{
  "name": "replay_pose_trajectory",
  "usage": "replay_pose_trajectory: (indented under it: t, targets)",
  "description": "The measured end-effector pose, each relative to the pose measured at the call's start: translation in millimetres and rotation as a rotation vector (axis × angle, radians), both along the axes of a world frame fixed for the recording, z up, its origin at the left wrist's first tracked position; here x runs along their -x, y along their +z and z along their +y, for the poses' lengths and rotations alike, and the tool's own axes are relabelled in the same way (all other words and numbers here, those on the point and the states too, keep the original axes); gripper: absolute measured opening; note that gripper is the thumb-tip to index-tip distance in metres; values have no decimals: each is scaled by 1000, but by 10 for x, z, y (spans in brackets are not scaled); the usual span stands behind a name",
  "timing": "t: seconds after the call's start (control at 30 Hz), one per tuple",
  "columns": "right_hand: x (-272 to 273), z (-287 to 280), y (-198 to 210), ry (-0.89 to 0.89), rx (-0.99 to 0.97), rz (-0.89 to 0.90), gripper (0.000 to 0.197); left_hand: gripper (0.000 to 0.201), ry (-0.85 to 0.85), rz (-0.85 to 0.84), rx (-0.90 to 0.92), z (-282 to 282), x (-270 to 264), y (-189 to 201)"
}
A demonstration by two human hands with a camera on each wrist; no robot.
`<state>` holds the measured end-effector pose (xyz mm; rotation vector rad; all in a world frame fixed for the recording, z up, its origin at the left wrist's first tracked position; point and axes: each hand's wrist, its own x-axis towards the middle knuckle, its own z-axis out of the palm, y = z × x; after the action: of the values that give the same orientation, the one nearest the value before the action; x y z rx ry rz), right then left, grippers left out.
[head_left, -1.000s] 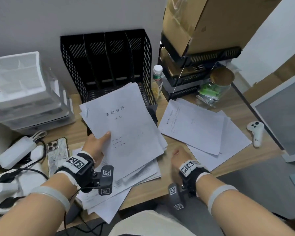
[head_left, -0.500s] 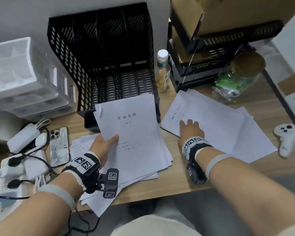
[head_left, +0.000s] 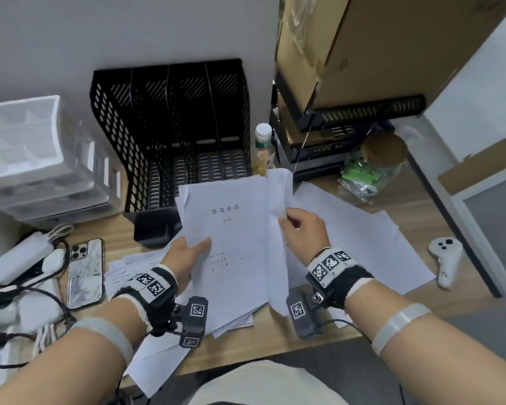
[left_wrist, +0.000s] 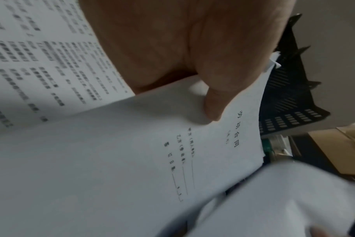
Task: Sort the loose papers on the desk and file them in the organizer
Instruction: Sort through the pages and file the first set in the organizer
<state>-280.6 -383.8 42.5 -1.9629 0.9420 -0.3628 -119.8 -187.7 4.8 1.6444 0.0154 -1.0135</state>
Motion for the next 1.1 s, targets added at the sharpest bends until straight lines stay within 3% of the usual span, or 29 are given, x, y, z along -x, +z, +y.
replay_pose_trajectory:
  t: [0.1,0.2,0.3,0.47,0.6,0.67,0.77,0.87,1.0,1.1]
  targets:
    - [-253,349,71,177,-154,3,15,22,-68,-25,62,-82,83,141]
    - [-468,597,149,199,-172,2,21,32,-151,-104,122,-79,112,282]
    - [-575,686,192,165,-277,-71,20,57,-254,-213,155,27,31,350]
    - [-605,755,243,366,-392,-87,33,35,-318,-368,180,187,-143,333]
    - [-560,768,280,484,-349,-59,35,35,-228,-297,202,222,-224,322]
    - [-568,822,313,505,-366,-48,38,35,-276,-228,257,216,-230,360]
    - [-599,909,340,516,-402,-64,42,50,-384,-138,365,241,-211,432]
    - [-628,955,346,561,-405,-71,42,46,-394,-228,359,291,-246,416]
    - [-697,956,387,500,-213,-136,34,26,-338,-411,284,355,-371,342]
    - [-679,851,382,238,84,-161,27,16,-267,-377,269,371,-461,409]
